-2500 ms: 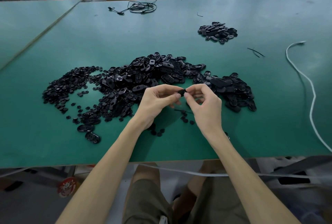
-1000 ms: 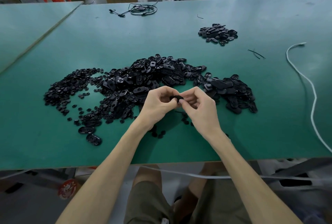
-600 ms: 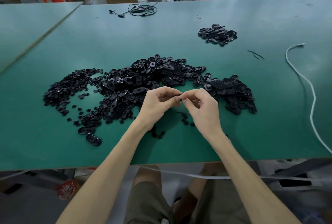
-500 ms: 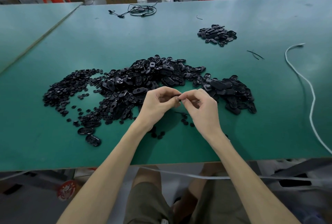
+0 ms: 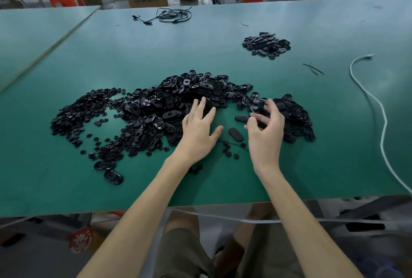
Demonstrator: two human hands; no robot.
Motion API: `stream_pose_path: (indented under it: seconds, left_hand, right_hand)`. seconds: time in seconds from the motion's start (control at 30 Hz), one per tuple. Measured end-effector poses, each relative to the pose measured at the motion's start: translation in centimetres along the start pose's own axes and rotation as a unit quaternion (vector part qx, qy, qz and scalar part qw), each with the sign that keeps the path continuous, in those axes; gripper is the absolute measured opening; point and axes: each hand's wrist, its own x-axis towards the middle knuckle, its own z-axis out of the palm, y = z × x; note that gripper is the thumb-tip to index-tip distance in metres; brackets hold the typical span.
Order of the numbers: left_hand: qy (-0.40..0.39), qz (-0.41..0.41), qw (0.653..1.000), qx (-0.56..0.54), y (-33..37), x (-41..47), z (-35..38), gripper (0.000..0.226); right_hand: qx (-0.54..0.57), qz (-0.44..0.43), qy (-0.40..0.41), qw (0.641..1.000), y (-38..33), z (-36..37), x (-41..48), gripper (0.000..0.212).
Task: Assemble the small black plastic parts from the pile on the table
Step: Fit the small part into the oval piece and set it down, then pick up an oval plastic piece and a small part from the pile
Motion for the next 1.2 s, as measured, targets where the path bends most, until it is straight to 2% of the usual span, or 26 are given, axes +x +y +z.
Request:
stream_pose_path:
  seconds: [0.07, 0.23, 0.5, 0.63, 0.73, 0.9, 1.07, 1.2]
  left_hand:
    - [0.001, 0.006, 1.000, 0.030, -0.1, 0.0, 0.3, 0.059]
    - [0.039, 0.013, 0.999, 0.002, -0.1, -0.3, 0.3, 0.051]
    - [0.076, -0.020, 0.992, -0.096, 0.2, -0.8, -0.3, 0.047]
    - [0.101, -0.037, 0.983, -0.147, 0.2, -0.9, -0.8, 0.046]
    - [0.126, -0.034, 0.974, -0.183, 0.2, -1.0, -1.0, 0.040]
    - [0.168, -0.032, 0.951, -0.258, 0.2, -1.1, -1.4, 0.031]
    - [0.208, -0.080, 0.892, -0.393, -0.2, -1.1, -1.7, 0.025]
    - [0.255, -0.084, 0.862, -0.430, -0.6, -1.0, -1.6, 0.008]
  right_hand:
    - [0.000, -0.007, 0.003, 1.000, 0.0, 0.0, -0.1, 0.058]
    - [0.007, 0.007, 0.011, 1.000, 0.1, -0.2, 0.0, 0.053]
    - [0.009, 0.036, 0.020, 0.999, 0.5, -0.2, 0.3, 0.051]
    - [0.018, 0.023, 0.001, 1.000, 0.3, -0.1, 0.1, 0.051]
    - [0.006, -0.011, -0.040, 0.999, 0.0, 0.0, -0.2, 0.039]
    - [-0.078, -0.078, -0.138, 0.984, 0.1, 0.2, -0.5, 0.018]
    - [-0.163, -0.179, -0.256, 0.936, 0.2, 0.6, -1.0, 0.012]
    - [-0.191, -0.205, -0.344, 0.896, 0.1, 0.7, -1.3, 0.025]
